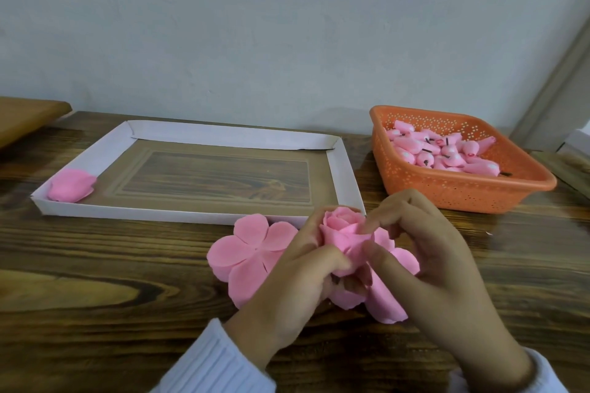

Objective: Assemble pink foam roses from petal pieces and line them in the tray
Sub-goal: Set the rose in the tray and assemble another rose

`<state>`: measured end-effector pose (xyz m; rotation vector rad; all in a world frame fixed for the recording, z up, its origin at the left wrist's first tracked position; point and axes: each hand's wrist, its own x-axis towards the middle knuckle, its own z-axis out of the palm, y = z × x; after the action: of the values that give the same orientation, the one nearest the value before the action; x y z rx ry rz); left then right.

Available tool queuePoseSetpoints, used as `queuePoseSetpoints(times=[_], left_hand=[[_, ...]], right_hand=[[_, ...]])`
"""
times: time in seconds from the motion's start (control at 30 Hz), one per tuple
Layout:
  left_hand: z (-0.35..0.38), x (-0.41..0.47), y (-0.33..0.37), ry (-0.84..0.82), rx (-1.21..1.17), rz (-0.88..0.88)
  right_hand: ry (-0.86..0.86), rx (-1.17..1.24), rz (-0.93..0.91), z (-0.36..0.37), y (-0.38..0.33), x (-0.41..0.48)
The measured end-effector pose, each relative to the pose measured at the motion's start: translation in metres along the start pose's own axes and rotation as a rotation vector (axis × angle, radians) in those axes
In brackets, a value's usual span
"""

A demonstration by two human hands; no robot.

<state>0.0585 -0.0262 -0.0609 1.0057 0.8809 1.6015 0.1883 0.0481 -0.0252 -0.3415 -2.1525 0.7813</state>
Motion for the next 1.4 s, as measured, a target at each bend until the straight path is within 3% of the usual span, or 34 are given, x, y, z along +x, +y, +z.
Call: queuePoseSetpoints(times=[0.33,0.57,0.7,0.87,0.97,1.17,1.4], left_hand=[[0.004,-0.001,0.002,-0.090,-0.159,-0.012],[0.003,0.000,0.005,-0.033,-0.311,-0.080],[0.004,0.000,0.006,-0.028,-0.306,-0.092],[0.006,-0.001,0.006,-0.013,-0.338,-0.111],[0.006,-0.001,0.006,-0.003,-0.323,-0.124],[0.004,-0.002,0.006,-0.028,-0.280,-0.095],[0.007,-0.002,0.008,-0.068,-0.202,-0.065]], right_hand=[[0.013,0.165,0.035,0.001,-0.002,-0.001],[-0.028,0.399,0.113,-0.001,0.002,-0.002],[-0.101,0.332,0.069,-0.002,0.010,0.004],[-0.061,0.496,0.103,0.001,0.013,0.005],[-0.074,0.487,0.138,0.000,0.009,0.001],[-0.030,0.092,0.050,0.003,0.001,-0.004],[-0.045,0.189,0.120,0.003,-0.004,0.000]])
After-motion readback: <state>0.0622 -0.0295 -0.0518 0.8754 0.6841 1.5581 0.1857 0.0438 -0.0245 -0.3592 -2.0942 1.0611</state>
